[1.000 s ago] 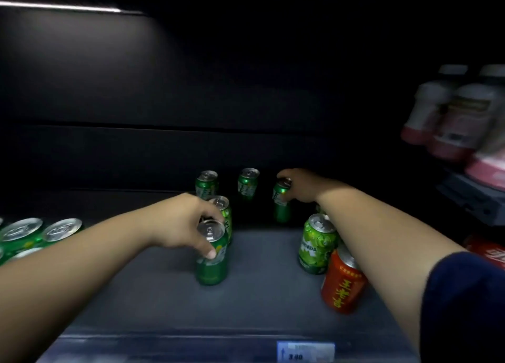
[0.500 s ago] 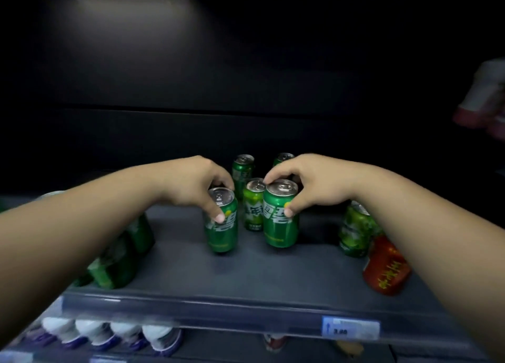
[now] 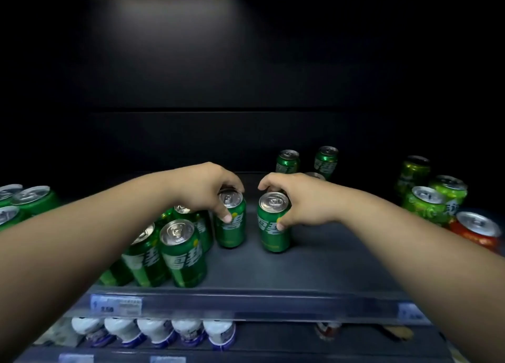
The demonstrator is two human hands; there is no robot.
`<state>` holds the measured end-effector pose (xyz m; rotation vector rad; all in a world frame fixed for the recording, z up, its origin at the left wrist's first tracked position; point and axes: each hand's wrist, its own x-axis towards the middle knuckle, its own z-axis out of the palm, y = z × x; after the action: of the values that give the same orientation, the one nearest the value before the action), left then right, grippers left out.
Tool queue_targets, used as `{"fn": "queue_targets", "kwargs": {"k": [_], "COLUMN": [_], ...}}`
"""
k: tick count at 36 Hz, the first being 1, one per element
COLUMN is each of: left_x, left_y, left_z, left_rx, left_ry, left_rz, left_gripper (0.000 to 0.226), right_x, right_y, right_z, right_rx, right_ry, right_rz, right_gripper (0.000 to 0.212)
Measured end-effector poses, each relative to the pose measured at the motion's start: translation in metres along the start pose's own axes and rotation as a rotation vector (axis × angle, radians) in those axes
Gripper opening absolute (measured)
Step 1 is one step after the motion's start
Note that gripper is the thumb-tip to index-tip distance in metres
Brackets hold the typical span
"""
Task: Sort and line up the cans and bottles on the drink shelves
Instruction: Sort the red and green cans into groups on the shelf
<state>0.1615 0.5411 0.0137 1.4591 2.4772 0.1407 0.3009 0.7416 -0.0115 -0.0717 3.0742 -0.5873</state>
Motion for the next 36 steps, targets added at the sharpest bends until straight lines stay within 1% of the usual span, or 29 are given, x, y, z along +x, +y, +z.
{"fn": "queue_targets", "kwargs": {"k": [5, 12, 19, 24, 30, 33, 35, 36], "left_x": [-0.005, -0.008, -0.007, -0.006, 0.004, 0.015, 0.024, 0.030], "left_y": [-0.014, -0.023, -0.024, -0.021, -0.019, -0.013, -0.004, 0.000], "left_z": [0.008, 0.012, 0.018, 0.019, 0.011, 0.006, 0.001, -0.001], "left_rx": [-0.040, -0.052, -0.061, -0.003, -0.020, -0.098, -0.104, -0.079], "left_ry": [-0.020, -0.002, -0.026, -0.007, -0.051, -0.016, 0.031, 0.061], "left_rz": [0.047, 0.142, 0.178, 0.201, 0.222, 0.227, 0.228, 0.227], "left_gripper": [0.068, 0.067, 0.063, 0.068, 0.079, 0.069, 0.056, 0.054], "right_x": [0.006, 0.006, 0.005, 0.002, -0.001, -0.005, -0.007, -0.008], "right_y": [-0.011, -0.027, -0.028, -0.026, -0.023, -0.017, -0.009, -0.003], "right_z": [0.012, 0.023, 0.029, 0.033, 0.030, 0.015, 0.000, -0.009], "right_rx": [0.017, 0.034, 0.038, 0.080, 0.088, 0.095, 0.126, 0.155], "right_ry": [0.002, 0.014, 0.032, 0.035, 0.004, 0.019, 0.066, 0.091], "right_rz": [0.042, 0.075, 0.157, 0.185, 0.139, 0.096, 0.092, 0.101], "right_gripper": [0.081, 0.079, 0.078, 0.076, 0.087, 0.086, 0.080, 0.076]}}
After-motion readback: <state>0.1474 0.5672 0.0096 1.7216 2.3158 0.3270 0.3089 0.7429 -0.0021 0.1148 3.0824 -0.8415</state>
